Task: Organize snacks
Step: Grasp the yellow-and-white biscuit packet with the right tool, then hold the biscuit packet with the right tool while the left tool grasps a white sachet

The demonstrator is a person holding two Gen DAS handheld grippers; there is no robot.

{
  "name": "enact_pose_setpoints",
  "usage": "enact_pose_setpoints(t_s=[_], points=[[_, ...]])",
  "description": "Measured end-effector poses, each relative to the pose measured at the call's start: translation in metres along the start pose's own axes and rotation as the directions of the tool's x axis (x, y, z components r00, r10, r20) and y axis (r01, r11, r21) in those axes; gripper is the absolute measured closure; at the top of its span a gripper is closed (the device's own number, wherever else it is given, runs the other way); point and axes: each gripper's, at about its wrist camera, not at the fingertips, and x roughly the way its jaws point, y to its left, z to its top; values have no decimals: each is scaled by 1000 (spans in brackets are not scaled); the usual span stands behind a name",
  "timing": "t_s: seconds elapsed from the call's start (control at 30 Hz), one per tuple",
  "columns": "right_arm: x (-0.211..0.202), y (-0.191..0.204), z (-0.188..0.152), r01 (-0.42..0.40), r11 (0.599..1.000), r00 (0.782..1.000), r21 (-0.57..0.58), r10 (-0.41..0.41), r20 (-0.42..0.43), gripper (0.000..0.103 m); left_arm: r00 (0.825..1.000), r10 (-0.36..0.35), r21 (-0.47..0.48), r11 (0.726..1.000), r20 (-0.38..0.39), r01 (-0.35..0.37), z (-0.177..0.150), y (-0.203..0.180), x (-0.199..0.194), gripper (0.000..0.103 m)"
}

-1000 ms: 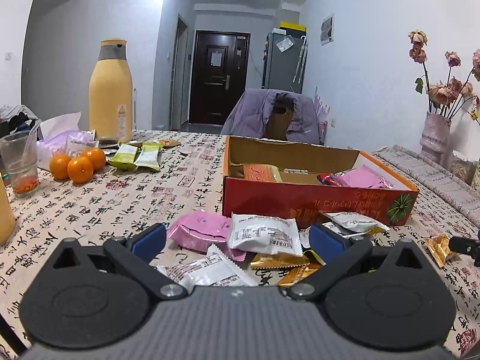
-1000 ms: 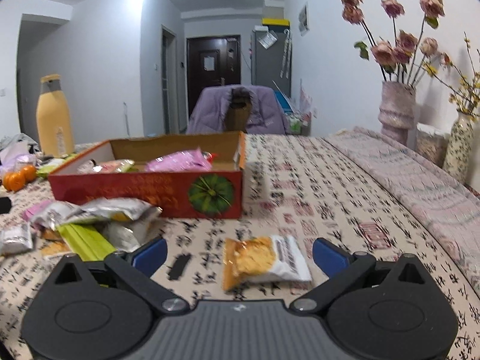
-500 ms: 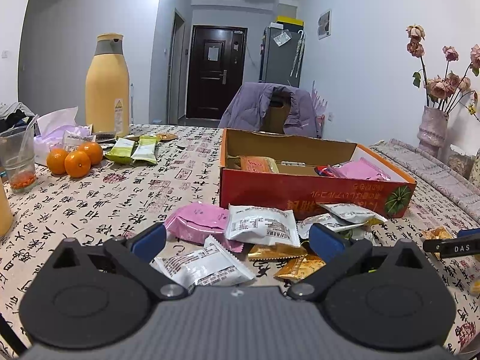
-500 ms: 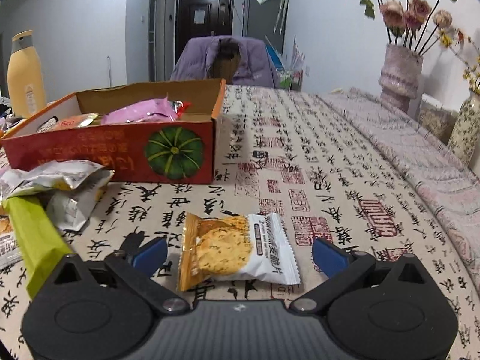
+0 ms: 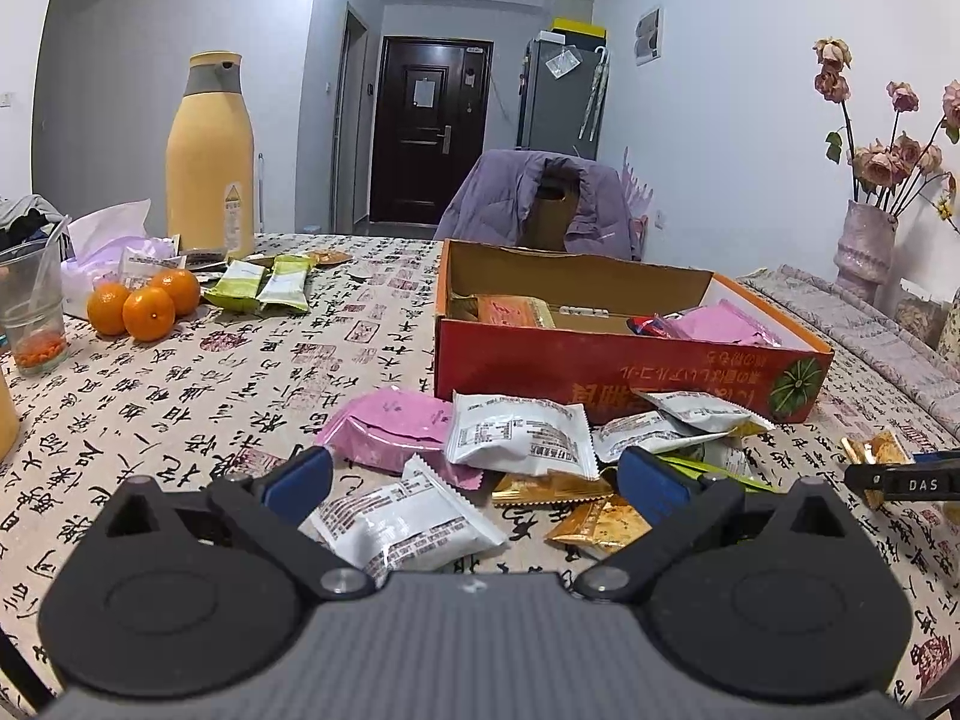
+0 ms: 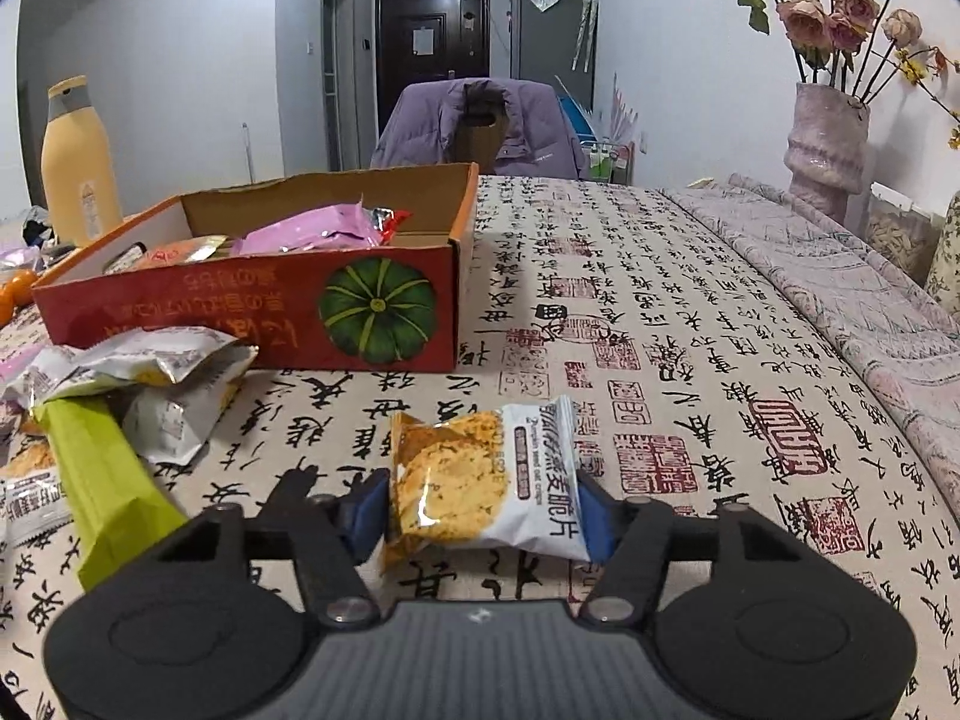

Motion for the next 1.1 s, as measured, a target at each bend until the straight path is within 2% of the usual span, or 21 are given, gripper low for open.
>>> enact_pose_setpoints(t_s=[0.13,0.4,0.53,0.67,0.8,0.93,1.1], points=[[-16,2,-2,-18,1000,998,18,16,63,42,1000,14,14,1000,-14,-13,1,3,2,0],[-54,14,-4,-52,999,985,-2,52,166,42,990,55,72,996,-131,-46,-3,16,26,0],[-60,21,-5,-75,997,982,-18,77,174,41,978,96,123,990,-183,-75,-7,20,38,0],[-57,23,-6,-83,996,983,-12,84,165,41,971,100,155,986,-216,-67,-10,23,45,0],[-55,24,-8,-80,997,985,-10,81,155,41,972,81,187,982,-220,-40,-12,23,49,1],[-52,25,-9,-79,997,986,-3,78,144,41,976,30,166,986,-216,7,-8,21,51,29],[-51,25,-12,-74,997,988,-3,73,135,41,979,1,159,987,-204,32,-10,16,49,41]])
